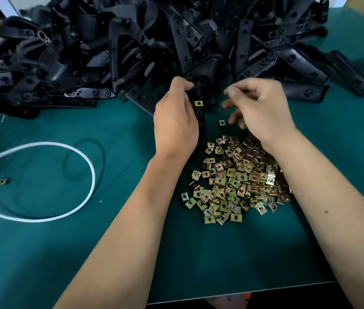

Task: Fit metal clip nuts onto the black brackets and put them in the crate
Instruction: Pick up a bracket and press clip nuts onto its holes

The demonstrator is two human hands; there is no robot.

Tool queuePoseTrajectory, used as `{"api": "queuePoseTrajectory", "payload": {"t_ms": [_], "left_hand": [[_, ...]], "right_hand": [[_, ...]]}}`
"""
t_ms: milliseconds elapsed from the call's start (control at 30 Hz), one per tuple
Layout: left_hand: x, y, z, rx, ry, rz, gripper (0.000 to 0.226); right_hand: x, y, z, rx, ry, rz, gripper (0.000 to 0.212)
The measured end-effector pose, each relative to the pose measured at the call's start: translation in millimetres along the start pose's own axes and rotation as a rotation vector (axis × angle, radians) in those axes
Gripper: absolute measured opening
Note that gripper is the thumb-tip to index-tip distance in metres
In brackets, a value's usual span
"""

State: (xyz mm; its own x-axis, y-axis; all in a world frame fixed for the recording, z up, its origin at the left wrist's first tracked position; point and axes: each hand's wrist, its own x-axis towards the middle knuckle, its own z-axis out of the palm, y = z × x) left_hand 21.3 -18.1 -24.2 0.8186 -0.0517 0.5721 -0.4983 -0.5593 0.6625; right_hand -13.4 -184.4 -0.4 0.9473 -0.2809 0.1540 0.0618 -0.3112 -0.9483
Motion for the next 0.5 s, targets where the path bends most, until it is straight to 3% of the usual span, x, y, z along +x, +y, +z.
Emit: {"api": "queuePoseTrajectory", "payload": {"t_ms": [100, 200, 333, 500], "left_hand": [[0, -2, -1, -0.009, 0.017, -0.046, 0.029], [0, -1, -1, -0.003, 0.022, -0.042, 0.027], [-2, 3, -1, -0.025, -0.015, 0.048, 0.025], [-1, 7, -2, -0.014, -0.05, 0.146, 0.023]], "right_hand": [[3, 7, -8, -0.296, 0.037, -0.077, 0.016], [-1, 4, 0, -0.298, -0.046, -0.127, 0.016], [-11, -3, 20, -0.137, -0.117, -0.132, 0.015], [-9, -4, 16, 0.099, -0.16, 0.057, 0.009]]}}
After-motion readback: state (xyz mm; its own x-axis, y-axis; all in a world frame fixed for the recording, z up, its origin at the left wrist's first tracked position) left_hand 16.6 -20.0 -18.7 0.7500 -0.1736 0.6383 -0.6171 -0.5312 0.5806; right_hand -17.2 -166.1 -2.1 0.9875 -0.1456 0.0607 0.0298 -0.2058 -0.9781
